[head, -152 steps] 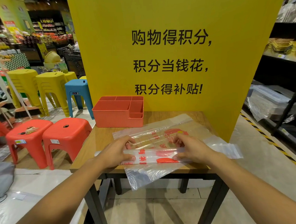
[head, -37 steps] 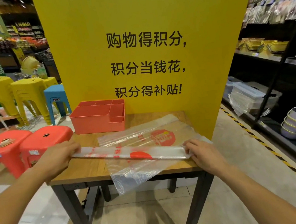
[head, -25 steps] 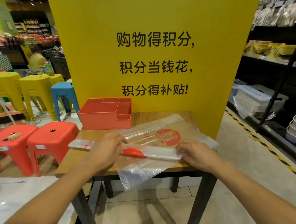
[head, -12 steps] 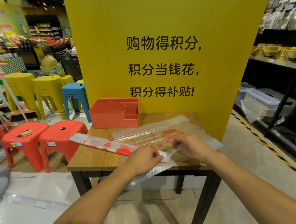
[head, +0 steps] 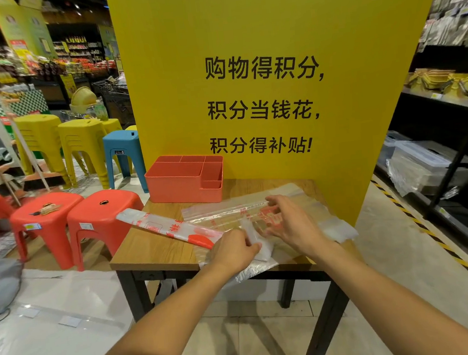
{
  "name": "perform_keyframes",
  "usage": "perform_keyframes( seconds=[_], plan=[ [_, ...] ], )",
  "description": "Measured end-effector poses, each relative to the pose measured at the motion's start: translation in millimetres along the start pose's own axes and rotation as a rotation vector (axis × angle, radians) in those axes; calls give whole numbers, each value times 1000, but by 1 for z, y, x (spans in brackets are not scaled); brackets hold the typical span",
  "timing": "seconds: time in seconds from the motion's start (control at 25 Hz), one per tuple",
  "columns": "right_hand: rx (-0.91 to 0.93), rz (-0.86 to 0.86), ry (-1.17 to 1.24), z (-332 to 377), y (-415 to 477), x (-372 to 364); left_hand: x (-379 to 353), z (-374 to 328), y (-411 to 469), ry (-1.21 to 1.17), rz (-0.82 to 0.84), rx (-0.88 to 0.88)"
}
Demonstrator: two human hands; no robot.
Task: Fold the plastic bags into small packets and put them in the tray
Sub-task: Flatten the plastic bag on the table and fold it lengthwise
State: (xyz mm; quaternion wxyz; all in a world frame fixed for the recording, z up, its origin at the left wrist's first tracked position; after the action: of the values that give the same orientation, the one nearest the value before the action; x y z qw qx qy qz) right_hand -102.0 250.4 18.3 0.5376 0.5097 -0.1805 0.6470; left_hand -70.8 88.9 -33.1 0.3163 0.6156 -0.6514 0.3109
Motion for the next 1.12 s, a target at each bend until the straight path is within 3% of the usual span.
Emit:
perform_keyframes(
  seconds=[0.16,0.36,0.56,0.72,1.12],
  plan=[
    [75,163,29,-4,-5,-18,10,13,-1,-179,-91,19],
    [146,309,2,-6,-15,-39,17,9,-8,175,-180,-130],
    [163,339,6,-4,-19,-43,19,5,-15,278,-203,-295],
    [161,333,31,1,-19,-48,13,10,-21,384,-81,-287],
    [141,246,201,23,-19,-60,23,34,-45,559,-85,-335]
  ],
)
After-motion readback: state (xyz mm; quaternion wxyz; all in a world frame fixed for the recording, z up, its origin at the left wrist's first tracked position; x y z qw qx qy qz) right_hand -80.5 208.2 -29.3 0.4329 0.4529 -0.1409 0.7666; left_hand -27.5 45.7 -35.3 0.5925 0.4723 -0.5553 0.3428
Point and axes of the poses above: each hand's wrist, its own y-axis towards the middle knuckle, its own x-axis out of the back of the hand, z = x × y, the point moved 8 cm from there along y, towards the middle knuckle, and after that the axes turned 3 degrees about z, right-handed, at the moved point
